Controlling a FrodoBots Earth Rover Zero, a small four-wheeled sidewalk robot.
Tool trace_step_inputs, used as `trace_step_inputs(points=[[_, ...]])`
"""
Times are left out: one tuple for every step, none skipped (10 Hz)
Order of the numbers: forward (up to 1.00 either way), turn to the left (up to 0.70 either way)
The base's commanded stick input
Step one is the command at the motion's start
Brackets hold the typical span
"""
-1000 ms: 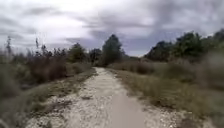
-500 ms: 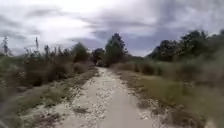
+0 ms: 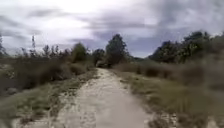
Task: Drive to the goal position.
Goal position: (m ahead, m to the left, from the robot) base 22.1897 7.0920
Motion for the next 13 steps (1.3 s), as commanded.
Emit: trace_step_inputs(points=[[0.85, 0.00], [0.85, 0.00], [0.85, 0.00], [0.85, 0.00], [0.85, 0.00], [0.85, 0.00], [0.85, 0.00], [0.85, 0.00], [0.85, 0.00], [0.85, 0.00], [0.85, 0.00], [0.85, 0.00], [0.85, 0.00]])
